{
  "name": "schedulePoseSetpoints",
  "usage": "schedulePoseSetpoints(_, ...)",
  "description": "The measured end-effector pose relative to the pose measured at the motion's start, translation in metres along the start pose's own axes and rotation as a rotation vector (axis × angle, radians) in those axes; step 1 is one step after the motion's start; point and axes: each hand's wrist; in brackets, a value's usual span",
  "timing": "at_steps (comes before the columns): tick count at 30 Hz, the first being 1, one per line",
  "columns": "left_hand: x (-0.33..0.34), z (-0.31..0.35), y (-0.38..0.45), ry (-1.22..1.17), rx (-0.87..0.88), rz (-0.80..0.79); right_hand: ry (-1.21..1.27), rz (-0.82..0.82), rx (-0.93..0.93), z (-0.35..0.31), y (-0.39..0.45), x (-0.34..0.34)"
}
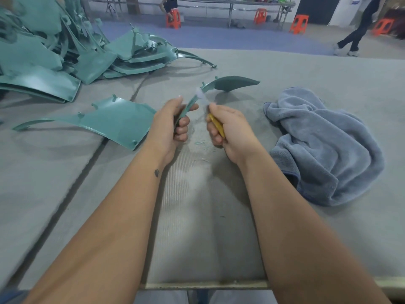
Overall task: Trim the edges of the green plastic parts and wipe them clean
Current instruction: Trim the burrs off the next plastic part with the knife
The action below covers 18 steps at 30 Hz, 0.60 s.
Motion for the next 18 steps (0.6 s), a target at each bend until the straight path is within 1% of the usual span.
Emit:
schedulePoseSetpoints(2,0.003,0.003,-0.001,-0.111,-0.093,-0.017,-0.105,-0.07,-0.06,0.002,-0.004,0.006)
schedulePoseSetpoints(5,0.004,0.002,0.001,-0.138,-0.11,-0.07,-0.136,-0.092,-0.112,0.003,-0.007,0.011)
schedulePoseSetpoints(7,0.004,-0.001,0.0,-0.092,-0.068,-0.106,-0.117,-0.083,-0.118,0.003,-0.007,0.013)
schedulePoseSetpoints(11,0.001,-0.006,-0.001,0.062,0.122,-0.137,-0.073,-0.029,-0.117,0.003,-0.005,0.012)
schedulePoseSetpoints(13,0.0,-0.007,-0.002,0.086,0.124,-0.122,-0.027,-0.015,-0.122,0.004,-0.003,0.011)
schedulePoseSetpoints(15,0.002,-0.007,-0.003,0.091,0.11,-0.075,-0.008,0.003,-0.128,0.006,-0.001,0.01)
schedulePoseSetpoints(18,0.003,-0.006,-0.004,0.11,0.12,-0.052,0.045,0.079,-0.099,0.006,0.003,0.008)
Point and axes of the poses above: each hand's wrist, its own y-axis towards the middle knuckle, its own x-axis out of the palm, z = x × y, and after that the axes turned 15 degrees about z, right-handed
